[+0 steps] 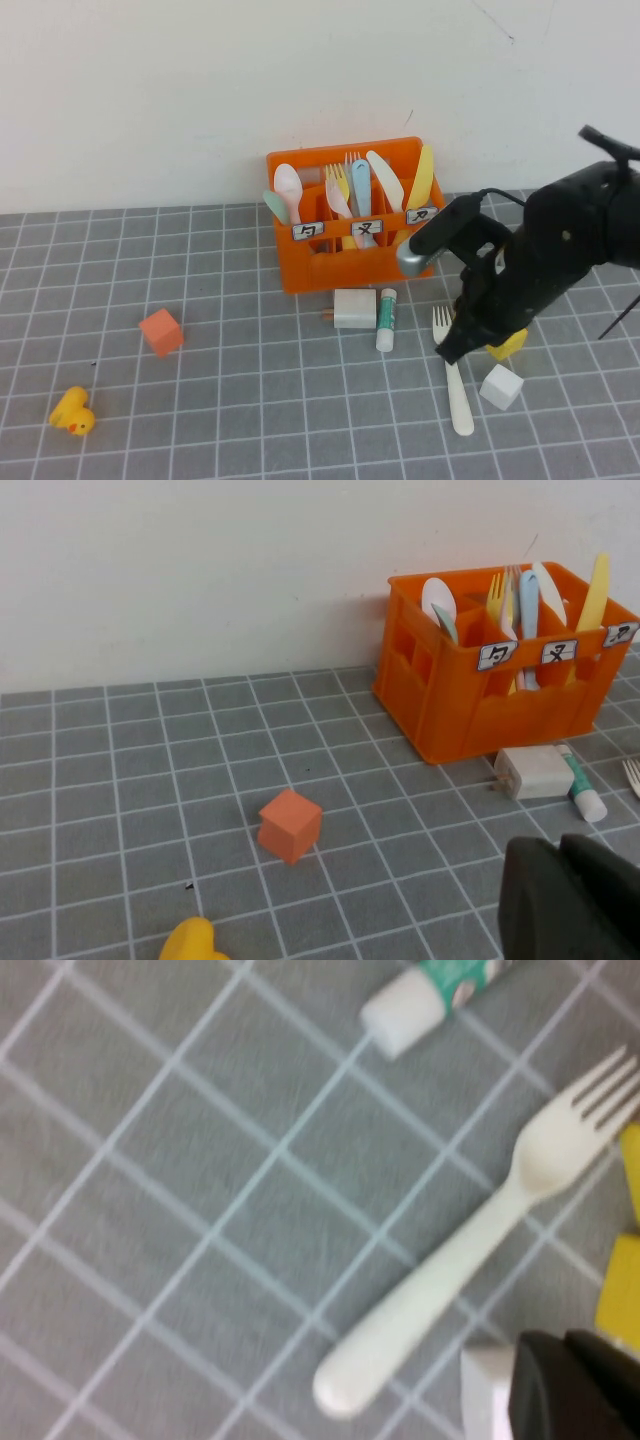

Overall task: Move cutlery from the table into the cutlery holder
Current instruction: Pick up the fork

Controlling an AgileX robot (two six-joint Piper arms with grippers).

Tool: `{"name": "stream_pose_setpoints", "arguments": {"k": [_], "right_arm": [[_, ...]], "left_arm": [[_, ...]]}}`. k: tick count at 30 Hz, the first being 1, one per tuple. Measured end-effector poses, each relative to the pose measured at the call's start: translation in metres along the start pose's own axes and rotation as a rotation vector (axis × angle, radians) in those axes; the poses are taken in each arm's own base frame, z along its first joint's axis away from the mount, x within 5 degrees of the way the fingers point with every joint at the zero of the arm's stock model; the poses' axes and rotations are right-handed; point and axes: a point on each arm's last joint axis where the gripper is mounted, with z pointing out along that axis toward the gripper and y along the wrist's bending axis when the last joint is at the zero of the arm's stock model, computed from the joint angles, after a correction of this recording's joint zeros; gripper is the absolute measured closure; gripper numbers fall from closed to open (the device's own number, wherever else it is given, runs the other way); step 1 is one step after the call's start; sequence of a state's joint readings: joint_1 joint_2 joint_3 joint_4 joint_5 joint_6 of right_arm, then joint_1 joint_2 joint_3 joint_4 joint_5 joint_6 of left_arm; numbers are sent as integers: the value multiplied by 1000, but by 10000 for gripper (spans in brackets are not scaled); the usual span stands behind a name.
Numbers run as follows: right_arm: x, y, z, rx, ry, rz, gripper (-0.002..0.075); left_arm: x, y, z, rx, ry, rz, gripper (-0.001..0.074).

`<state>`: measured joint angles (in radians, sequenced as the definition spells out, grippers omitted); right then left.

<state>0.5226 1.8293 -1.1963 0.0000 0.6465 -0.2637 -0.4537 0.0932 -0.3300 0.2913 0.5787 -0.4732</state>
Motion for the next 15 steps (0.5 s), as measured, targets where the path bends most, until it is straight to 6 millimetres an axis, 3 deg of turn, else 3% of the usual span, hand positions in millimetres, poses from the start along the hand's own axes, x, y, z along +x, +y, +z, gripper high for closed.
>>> {"name": "stream_pose_setpoints", "arguments": {"k": [4,8,11,15], "right_arm": [[-4,-1,19,7,-23,6,600],[-4,-3,41,22,-26,50,412],[-2,-5,54,41,-3,97,358],[2,-5,71,48,25,139,342]], "left_arm": [[0,0,0,1,-1,0,734],[0,0,0,1,-1,0,734],[0,0,0,1,-1,0,734],[0,0,0,1,-1,0,734]]}}
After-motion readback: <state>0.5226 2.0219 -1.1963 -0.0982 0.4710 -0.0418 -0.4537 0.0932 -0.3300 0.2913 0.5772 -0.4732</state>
